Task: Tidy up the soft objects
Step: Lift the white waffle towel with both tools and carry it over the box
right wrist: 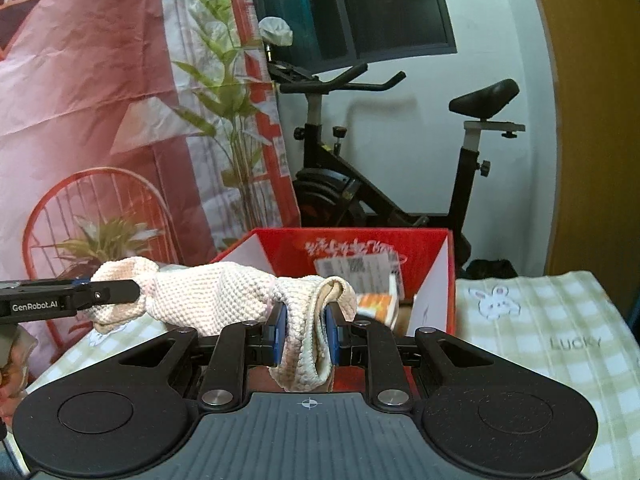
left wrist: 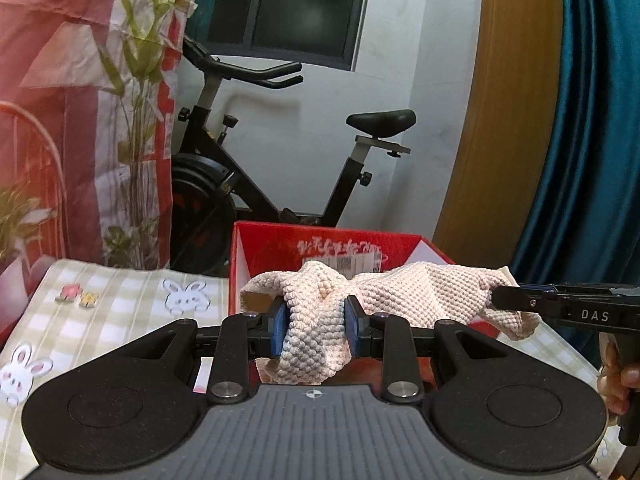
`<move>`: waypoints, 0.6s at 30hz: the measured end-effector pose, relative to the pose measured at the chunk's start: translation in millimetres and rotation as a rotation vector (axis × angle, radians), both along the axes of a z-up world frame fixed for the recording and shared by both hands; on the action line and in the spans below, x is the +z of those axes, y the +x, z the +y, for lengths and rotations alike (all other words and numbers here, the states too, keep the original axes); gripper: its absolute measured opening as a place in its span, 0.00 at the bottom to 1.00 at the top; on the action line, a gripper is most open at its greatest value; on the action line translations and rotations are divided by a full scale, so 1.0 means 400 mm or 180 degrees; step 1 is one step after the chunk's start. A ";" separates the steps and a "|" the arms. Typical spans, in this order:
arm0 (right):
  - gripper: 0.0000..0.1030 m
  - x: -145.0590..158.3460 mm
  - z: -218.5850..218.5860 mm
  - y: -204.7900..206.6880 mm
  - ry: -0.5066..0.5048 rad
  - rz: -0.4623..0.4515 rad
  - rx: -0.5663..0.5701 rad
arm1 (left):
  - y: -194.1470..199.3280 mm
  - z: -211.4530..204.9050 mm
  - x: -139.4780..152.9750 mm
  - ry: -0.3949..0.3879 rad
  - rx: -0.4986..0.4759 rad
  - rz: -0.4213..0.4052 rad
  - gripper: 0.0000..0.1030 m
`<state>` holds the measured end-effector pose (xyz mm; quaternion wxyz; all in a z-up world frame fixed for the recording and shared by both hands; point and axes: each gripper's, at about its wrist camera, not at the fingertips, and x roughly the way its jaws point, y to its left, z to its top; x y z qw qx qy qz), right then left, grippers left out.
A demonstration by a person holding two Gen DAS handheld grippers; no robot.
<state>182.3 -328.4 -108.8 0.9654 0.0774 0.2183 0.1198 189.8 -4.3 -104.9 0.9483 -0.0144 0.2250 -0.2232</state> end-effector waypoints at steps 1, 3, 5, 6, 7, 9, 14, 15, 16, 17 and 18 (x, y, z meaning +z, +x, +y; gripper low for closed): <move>0.18 0.007 -0.007 0.040 -0.0031 0.0020 -0.0021 | 0.021 -0.008 0.005 0.0009 -0.0010 0.0016 0.30; 0.18 0.008 -0.013 0.061 -0.0039 0.0043 -0.0027 | 0.061 -0.023 0.014 0.0039 -0.0031 0.0039 0.30; 0.18 0.008 -0.025 0.105 -0.0064 0.0092 -0.0062 | 0.105 -0.041 0.019 0.0083 -0.0057 0.0065 0.30; 0.18 0.003 -0.034 0.153 -0.0092 0.0157 -0.0100 | 0.125 -0.049 0.017 0.0111 -0.0061 0.0092 0.30; 0.18 0.003 -0.034 0.153 -0.0092 0.0157 -0.0100 | 0.148 -0.059 0.015 0.0138 -0.0060 0.0124 0.30; 0.18 -0.009 -0.033 0.193 -0.0157 0.0223 -0.0118 | 0.192 -0.079 0.006 0.0205 -0.0061 0.0189 0.30; 0.18 -0.042 -0.035 0.284 -0.0274 0.0424 -0.0148 | 0.268 -0.111 -0.026 0.0320 -0.0074 0.0356 0.30; 0.18 -0.050 -0.035 0.298 -0.0297 0.0467 -0.0149 | 0.281 -0.115 -0.032 0.0328 -0.0075 0.0398 0.30; 0.18 -0.058 -0.033 0.312 -0.0317 0.0506 -0.0152 | 0.292 -0.117 -0.041 0.0333 -0.0075 0.0438 0.30; 0.18 -0.067 -0.032 0.326 -0.0335 0.0548 -0.0155 | 0.300 -0.120 -0.048 0.0340 -0.0075 0.0466 0.30; 0.18 -0.077 -0.032 0.338 -0.0352 0.0589 -0.0156 | 0.311 -0.123 -0.055 0.0351 -0.0075 0.0496 0.30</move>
